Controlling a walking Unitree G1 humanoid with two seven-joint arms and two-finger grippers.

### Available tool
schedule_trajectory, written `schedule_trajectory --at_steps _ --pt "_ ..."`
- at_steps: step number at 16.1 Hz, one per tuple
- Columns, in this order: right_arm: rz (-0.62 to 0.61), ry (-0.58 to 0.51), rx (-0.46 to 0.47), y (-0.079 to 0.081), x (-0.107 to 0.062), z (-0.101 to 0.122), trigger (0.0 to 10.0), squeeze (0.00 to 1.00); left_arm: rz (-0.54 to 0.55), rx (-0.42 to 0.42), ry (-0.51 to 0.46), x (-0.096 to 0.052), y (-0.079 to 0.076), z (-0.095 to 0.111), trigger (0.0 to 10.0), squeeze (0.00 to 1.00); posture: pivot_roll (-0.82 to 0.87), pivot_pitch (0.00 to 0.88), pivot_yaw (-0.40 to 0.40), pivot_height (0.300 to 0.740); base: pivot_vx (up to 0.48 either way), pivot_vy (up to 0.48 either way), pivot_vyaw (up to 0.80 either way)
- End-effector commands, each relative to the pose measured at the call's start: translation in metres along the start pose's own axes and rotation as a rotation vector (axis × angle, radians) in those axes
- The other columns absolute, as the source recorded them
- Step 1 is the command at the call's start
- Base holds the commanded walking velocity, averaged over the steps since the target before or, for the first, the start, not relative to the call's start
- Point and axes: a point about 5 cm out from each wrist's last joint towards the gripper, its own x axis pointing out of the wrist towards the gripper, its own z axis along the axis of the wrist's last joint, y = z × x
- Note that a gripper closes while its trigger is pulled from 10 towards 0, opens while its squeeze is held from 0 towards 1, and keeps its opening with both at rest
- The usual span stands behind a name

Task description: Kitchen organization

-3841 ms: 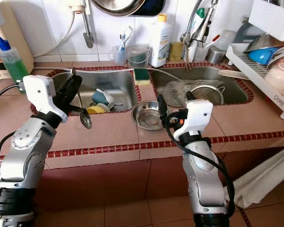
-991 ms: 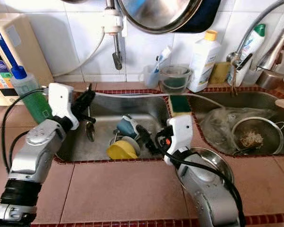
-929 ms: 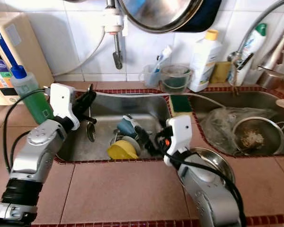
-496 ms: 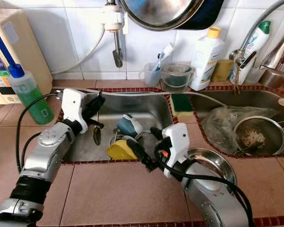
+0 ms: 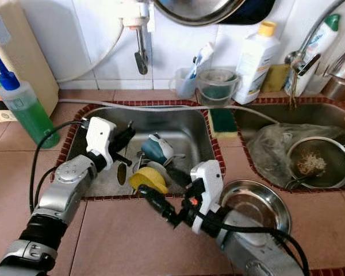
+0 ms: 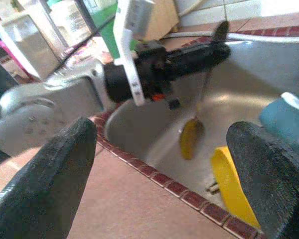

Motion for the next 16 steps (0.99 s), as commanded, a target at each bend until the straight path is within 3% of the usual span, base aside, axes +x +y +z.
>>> schedule_trajectory --at_steps 1,8,16 --pt "0.014 -0.008 0.009 0.006 -0.002 0.003 10.0 0.00 -0.024 0.014 0.018 0.000 -0.004 -0.005 10.0 0.00 -0.22 0.151 0.037 0.740 0.000 0.000 0.00" --pt "-0.119 0.017 0.065 -0.003 -0.016 -0.003 10.0 0.00 0.045 0.028 0.041 0.001 0.016 -0.007 10.0 0.00 -0.23 0.162 0.043 0.740 0.000 0.000 0.00" --pt "-0.147 0.016 0.069 -0.006 -0.018 -0.002 10.0 0.00 0.077 0.044 0.087 0.004 0.027 -0.011 10.0 0.00 -0.24 0.172 0.051 0.740 0.000 0.000 0.00"
